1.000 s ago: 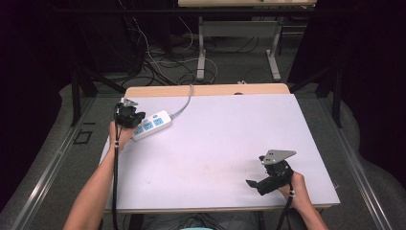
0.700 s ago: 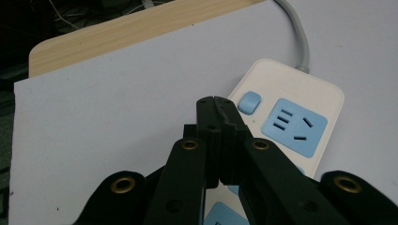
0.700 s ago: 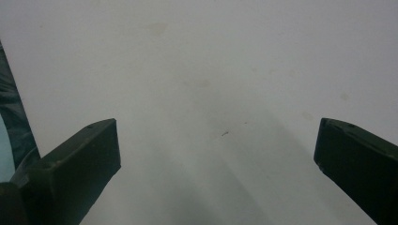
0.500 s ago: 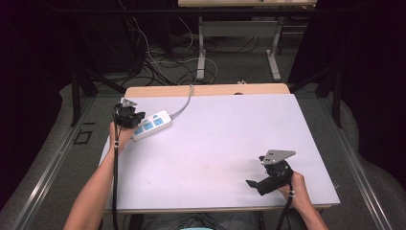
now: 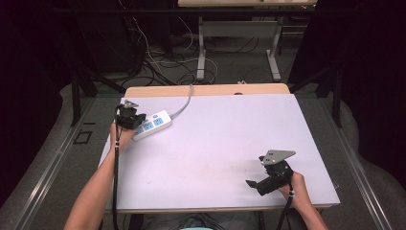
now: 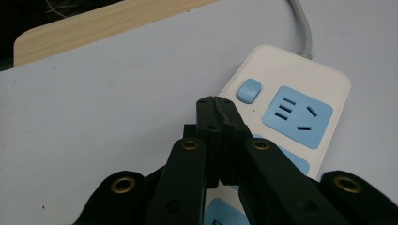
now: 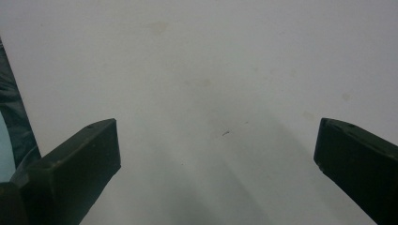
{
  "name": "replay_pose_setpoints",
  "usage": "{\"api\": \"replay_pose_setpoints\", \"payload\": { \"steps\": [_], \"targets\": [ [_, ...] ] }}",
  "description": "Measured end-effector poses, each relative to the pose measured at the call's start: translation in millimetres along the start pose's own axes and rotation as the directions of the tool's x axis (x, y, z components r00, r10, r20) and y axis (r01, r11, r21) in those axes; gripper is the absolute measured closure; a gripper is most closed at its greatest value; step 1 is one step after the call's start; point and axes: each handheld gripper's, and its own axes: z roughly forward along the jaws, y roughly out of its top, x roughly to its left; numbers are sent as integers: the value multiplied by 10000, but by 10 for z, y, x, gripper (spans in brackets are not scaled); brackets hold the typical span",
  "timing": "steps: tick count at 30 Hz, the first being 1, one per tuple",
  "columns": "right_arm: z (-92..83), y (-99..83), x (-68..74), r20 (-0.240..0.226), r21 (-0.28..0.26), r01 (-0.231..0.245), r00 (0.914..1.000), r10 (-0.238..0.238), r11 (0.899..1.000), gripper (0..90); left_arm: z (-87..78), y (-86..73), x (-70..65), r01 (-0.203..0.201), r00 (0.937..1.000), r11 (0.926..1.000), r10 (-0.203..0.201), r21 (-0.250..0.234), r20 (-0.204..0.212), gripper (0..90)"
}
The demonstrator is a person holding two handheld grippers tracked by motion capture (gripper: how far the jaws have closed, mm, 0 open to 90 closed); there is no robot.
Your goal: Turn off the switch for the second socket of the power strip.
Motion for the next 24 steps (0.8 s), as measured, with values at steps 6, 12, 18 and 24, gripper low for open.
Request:
{"api": "replay_pose_setpoints", "payload": {
  "steps": [6, 12, 18, 24],
  "targets": [
    [1, 0, 1, 13, -8, -11, 10000, 11, 10000, 4, 22, -17, -8, -9, 10000, 10000, 9, 44, -56, 899],
    [-1, -2, 7, 15, 20, -96, 10000, 96, 10000, 4, 45, -32, -11, -118, 9999, 9998, 119, 163, -39, 899],
    [-1, 0, 5, 27, 5, -34, 10000, 34, 10000, 4, 52, -45, -12, -104, 9999, 9999, 104, 24, -31, 899],
    [-4, -2, 13, 24, 32, -97, 10000, 96, 9999, 4, 47, -53, 1, -120, 9999, 9999, 120, 14, 9, 900]
  ]
}}
